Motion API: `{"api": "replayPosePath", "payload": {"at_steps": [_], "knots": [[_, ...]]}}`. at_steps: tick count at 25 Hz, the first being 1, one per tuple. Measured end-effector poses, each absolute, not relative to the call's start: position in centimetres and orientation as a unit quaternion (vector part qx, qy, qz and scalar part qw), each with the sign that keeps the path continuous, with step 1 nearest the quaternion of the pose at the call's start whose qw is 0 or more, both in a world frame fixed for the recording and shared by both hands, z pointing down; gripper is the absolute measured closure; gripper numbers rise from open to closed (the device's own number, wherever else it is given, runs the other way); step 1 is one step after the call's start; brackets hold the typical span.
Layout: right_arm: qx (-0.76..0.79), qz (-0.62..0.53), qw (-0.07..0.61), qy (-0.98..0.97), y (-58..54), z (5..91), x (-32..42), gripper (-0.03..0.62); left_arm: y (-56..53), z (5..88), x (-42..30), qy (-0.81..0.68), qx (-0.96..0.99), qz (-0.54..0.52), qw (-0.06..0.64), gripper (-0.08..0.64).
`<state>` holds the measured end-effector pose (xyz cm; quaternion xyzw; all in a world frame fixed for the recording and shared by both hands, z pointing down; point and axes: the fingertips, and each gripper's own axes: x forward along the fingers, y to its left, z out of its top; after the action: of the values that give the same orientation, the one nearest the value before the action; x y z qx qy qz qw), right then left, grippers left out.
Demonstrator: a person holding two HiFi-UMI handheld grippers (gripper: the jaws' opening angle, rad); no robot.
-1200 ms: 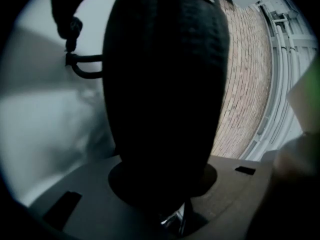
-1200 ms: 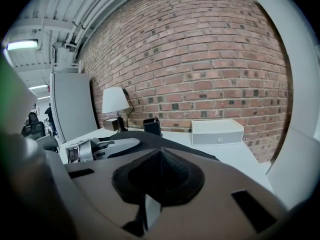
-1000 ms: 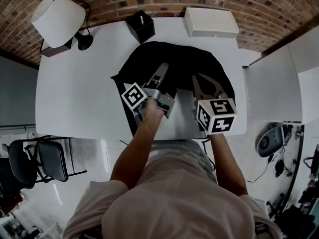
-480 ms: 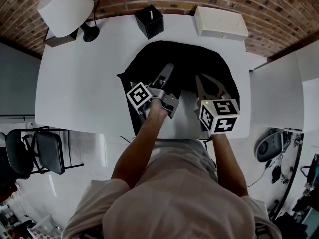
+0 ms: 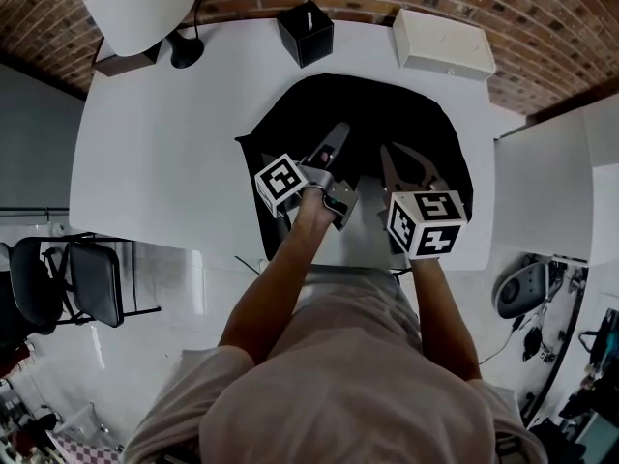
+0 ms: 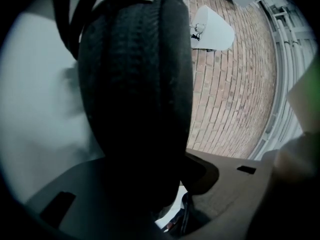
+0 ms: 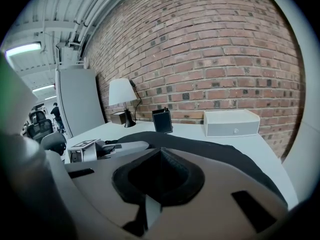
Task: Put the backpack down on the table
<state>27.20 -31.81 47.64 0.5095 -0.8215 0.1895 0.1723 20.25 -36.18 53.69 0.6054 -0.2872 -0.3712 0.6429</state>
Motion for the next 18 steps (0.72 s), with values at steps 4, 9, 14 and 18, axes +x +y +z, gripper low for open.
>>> {"api": "replayPosePath", "payload": {"at_steps": [4, 9, 14, 18], "knots": [[0.507, 0.188, 0.174, -0.823, -31.7, 47.7, 26.8, 0.591, -35.8, 54.0, 20.2, -0.292, 0.616, -0.358, 0.638, 0.408], [0.505, 0.190, 0.174, -0.824, -31.4, 47.7, 26.3, 0.591, -35.0, 54.2, 20.2, -0.299, 0.618, -0.345, 0.640, 0.370], [0.506, 0.192, 0.174, -0.823, -31.0, 47.7, 25.9, 0.591, -34.2, 55.0, 20.1, -0.301, 0.612, -0.333, 0.651, 0.366], [0.506, 0.193, 0.175, -0.822, -30.5, 47.7, 25.4, 0.591, -33.5, 55.2, 20.0, -0.300, 0.611, -0.325, 0.657, 0.360]]}}
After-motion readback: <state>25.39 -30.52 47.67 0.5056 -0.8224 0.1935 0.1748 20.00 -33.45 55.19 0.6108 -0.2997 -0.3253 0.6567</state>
